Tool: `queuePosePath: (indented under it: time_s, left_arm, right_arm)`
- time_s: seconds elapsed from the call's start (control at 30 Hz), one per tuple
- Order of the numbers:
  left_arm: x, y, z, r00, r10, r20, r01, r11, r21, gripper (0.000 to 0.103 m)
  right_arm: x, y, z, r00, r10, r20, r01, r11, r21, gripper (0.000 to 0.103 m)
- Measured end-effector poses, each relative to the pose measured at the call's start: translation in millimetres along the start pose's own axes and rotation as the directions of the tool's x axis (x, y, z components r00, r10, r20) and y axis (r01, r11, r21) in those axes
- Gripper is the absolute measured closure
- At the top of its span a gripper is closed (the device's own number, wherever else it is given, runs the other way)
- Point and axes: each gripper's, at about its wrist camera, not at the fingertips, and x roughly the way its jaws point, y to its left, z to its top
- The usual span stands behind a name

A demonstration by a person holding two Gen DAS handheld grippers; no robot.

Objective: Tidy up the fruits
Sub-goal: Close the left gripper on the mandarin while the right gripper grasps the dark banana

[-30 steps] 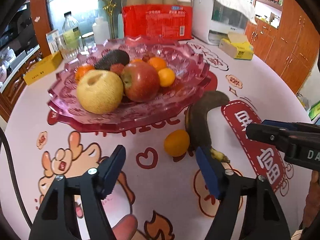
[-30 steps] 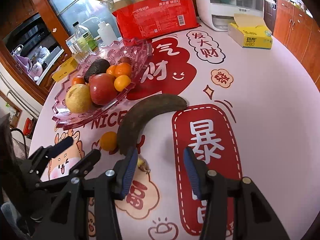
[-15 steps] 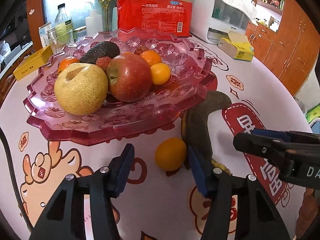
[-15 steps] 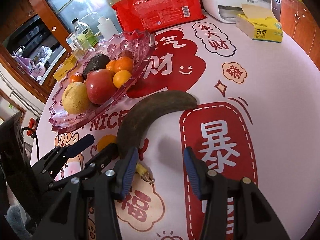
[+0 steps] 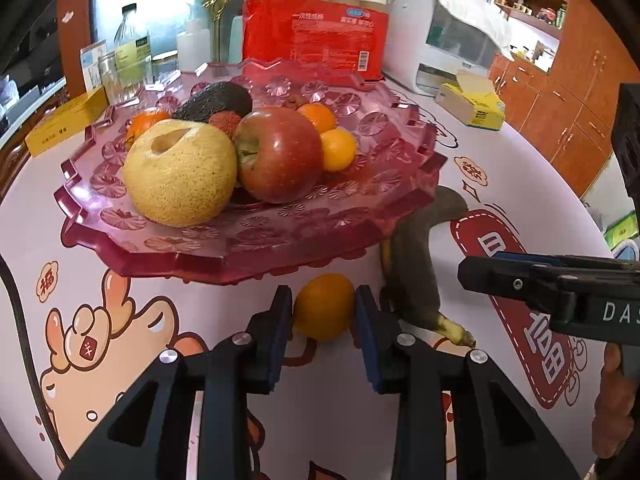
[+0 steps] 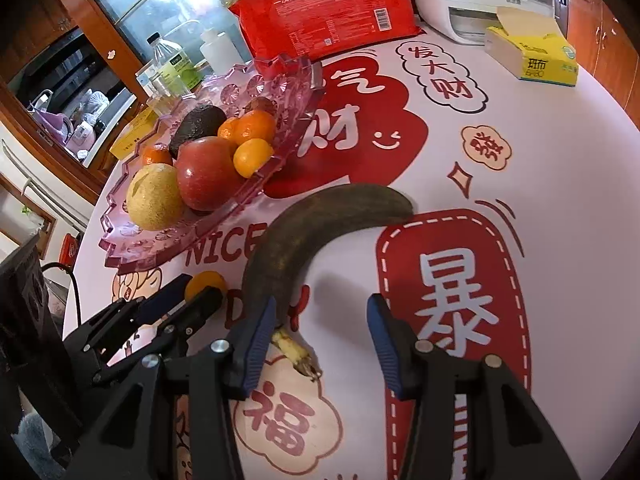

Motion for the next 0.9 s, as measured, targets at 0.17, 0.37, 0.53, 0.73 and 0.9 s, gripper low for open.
queuePosePath:
  time_s: [0.17, 0.37, 0.53, 0.73, 0.9]
  left_arm:
    - [6.5, -2.2, 6.1, 1.0, 0.013, -0.004, -0.013, 1.0, 0.004, 0.069]
    - [6.2, -3.0, 7.4, 1.0, 0.004, 0.007, -0.005, 1.0, 0.018, 0.075]
    - [-2.8, 7.6, 5.2, 0.999, 0.029, 0.02, -0.029, 1.0, -0.003, 0.076]
    - [-12.7, 18.6, 3.0, 0.999, 0.048, 0.016, -0.048, 0.998, -0.029, 0.076]
    - [-20.4, 17.3, 1.1, 0.997, 0.073, -0.005, -0.073, 0.997, -0.029, 0.077]
  right_arm:
    - [9.8, 1.8, 8.3, 0.999, 0.045, -0.013, -0.045, 0.998, 0.046, 0.055]
    - [23.7, 6.8, 20.6, 0.995, 0.093, -0.02, -0.09, 0.99, 0.112, 0.055]
    - [37.5, 15.6, 27.4, 0.998, 0.058, -0.035, -0.053, 0.991, 0.119, 0.055]
    - [46.6, 32.0, 29.2, 0.999, -0.05, -0.016, 0.051, 0.997, 0.063, 0.054]
    - [44.9, 32.0, 24.6, 0.998, -0.064, 0.002, 0.064, 0.997, 0.052, 0.061]
